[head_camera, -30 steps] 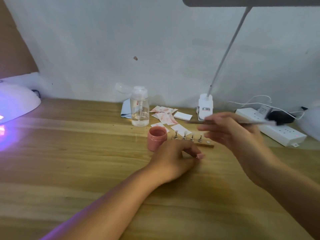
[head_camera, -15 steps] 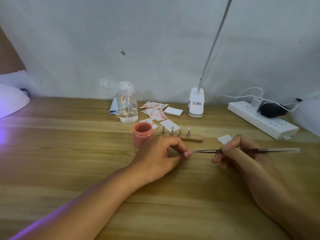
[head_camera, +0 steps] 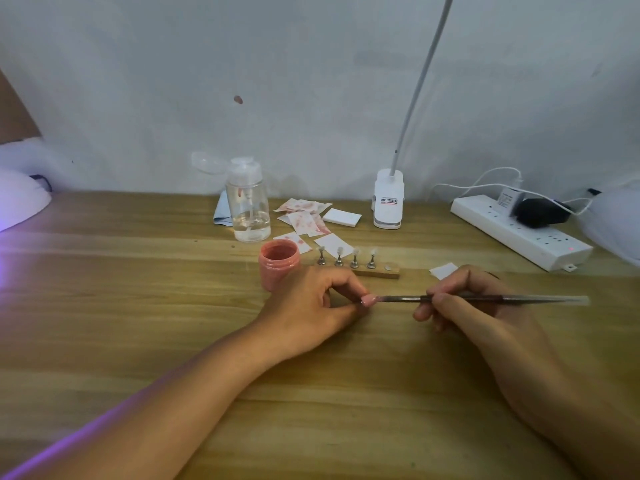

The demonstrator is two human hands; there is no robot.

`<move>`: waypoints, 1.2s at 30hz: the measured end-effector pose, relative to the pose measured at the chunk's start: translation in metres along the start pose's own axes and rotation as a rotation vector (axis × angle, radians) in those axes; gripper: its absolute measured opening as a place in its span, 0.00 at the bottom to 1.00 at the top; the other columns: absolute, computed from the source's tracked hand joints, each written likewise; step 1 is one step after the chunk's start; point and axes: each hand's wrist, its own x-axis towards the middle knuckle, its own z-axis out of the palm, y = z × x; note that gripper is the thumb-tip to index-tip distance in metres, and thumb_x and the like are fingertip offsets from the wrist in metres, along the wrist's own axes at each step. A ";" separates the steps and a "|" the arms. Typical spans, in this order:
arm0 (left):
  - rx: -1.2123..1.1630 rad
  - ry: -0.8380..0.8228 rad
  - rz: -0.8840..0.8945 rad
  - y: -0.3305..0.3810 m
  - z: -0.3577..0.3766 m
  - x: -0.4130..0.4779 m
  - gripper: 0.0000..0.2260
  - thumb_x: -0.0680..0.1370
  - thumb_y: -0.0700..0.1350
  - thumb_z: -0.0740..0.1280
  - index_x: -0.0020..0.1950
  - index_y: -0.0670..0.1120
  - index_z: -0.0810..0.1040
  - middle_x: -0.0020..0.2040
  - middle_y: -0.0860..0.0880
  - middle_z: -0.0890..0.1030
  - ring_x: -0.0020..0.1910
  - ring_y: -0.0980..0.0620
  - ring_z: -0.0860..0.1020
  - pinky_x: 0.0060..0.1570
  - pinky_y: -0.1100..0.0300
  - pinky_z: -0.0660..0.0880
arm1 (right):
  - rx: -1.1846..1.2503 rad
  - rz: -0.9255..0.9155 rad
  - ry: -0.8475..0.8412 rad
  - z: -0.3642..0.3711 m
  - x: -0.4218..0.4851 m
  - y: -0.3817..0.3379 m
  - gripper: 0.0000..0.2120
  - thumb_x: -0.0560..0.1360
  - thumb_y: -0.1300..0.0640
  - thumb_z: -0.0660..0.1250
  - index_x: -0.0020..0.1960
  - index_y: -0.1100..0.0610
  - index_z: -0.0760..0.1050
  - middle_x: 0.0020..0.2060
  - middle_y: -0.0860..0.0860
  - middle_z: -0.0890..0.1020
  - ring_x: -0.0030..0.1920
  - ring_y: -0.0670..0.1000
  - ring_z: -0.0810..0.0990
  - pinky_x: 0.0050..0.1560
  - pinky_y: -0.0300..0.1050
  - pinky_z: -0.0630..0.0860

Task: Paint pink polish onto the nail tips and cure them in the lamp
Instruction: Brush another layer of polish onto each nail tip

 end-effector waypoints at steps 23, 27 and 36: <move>-0.077 -0.026 -0.057 -0.001 -0.001 0.001 0.07 0.74 0.41 0.74 0.45 0.55 0.84 0.31 0.67 0.78 0.24 0.61 0.64 0.25 0.70 0.58 | 0.056 -0.026 -0.019 -0.001 -0.002 0.001 0.04 0.74 0.68 0.64 0.42 0.63 0.75 0.35 0.58 0.83 0.36 0.48 0.79 0.39 0.35 0.76; -0.073 -0.023 -0.058 0.000 -0.001 0.001 0.06 0.74 0.41 0.74 0.46 0.53 0.84 0.30 0.67 0.78 0.23 0.61 0.63 0.25 0.70 0.57 | 0.043 -0.035 -0.046 0.000 -0.002 -0.001 0.04 0.74 0.69 0.64 0.42 0.64 0.75 0.34 0.58 0.83 0.36 0.47 0.80 0.39 0.34 0.76; -0.087 -0.028 -0.069 -0.001 -0.002 0.000 0.07 0.74 0.43 0.74 0.46 0.56 0.84 0.41 0.62 0.84 0.25 0.60 0.64 0.26 0.69 0.59 | 0.059 -0.032 -0.021 0.000 -0.002 -0.001 0.04 0.74 0.71 0.63 0.43 0.65 0.74 0.34 0.57 0.83 0.36 0.47 0.80 0.39 0.35 0.76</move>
